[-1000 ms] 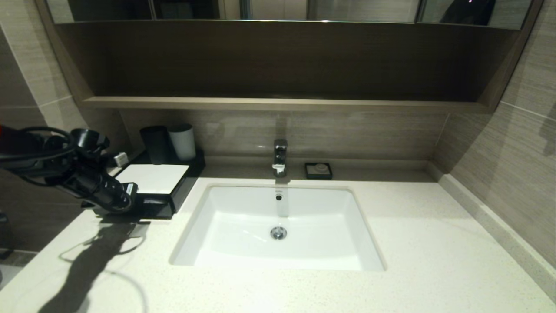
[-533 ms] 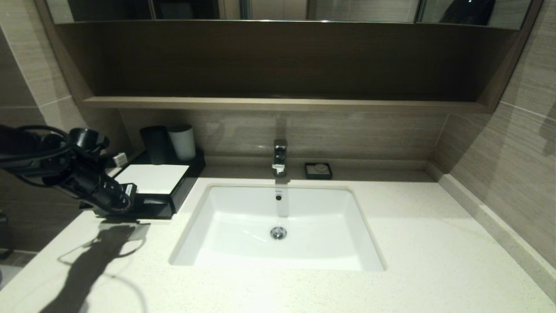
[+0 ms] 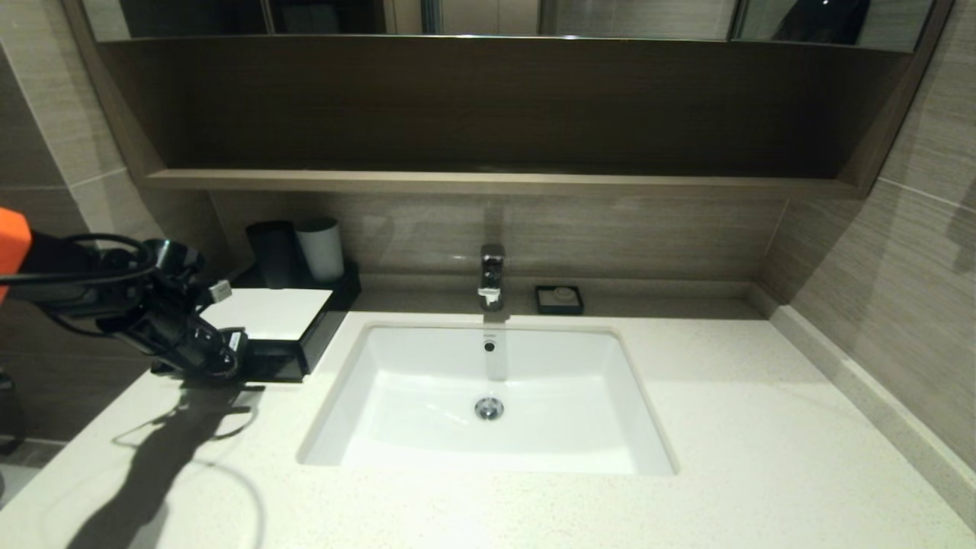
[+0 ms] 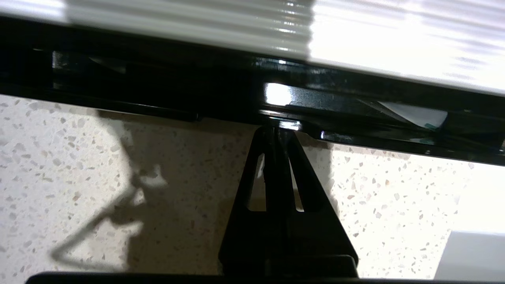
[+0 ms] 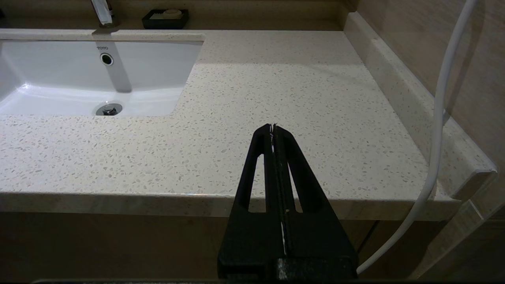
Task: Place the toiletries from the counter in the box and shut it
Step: Close the drawer
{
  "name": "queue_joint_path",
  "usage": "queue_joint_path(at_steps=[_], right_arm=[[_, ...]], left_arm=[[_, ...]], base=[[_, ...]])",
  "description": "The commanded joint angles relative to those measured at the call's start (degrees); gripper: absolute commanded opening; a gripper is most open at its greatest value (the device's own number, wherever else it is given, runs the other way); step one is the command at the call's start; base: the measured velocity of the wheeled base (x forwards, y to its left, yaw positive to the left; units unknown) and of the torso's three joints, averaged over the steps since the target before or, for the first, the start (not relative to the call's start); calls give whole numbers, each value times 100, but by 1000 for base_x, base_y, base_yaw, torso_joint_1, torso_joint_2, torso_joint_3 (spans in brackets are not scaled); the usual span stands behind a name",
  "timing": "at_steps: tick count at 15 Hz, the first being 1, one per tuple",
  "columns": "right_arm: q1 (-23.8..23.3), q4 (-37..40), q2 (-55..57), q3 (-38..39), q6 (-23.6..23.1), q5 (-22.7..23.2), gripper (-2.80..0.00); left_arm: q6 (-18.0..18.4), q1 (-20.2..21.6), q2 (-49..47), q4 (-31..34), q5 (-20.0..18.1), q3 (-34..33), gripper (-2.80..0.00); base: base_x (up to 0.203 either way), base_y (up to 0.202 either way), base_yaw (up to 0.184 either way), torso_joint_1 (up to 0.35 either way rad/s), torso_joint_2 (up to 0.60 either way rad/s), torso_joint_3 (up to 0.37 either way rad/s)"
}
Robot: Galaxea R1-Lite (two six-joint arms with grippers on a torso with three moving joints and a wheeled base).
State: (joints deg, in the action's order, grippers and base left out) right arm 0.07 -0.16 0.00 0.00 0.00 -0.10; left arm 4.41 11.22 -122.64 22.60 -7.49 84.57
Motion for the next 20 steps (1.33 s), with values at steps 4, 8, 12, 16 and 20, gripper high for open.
queue_joint_path(at_steps=[4,8,12,16,20], right_arm=[[1,-2,-9,9,0,1,-280],[1,-2,-9,9,0,1,-280],[1,-2,-9,9,0,1,-280],[1,-2,-9,9,0,1,-280],[1,-2,-9,9,0,1,-280]], left_arm=[[-11,3,-215,-1,-16,157,-280],[-11,3,-225,-1,-16,306,-280],[-19,3,-225,-1,-25,424,-280],[-55,3,-243,-18,-25,507,-280],[-57,-4,-330,-72,-25,605,-280]], base=[[0,0,0,0,0,0],[0,0,0,0,0,0],[0,0,0,0,0,0],[0,0,0,0,0,0],[0,0,0,0,0,0]])
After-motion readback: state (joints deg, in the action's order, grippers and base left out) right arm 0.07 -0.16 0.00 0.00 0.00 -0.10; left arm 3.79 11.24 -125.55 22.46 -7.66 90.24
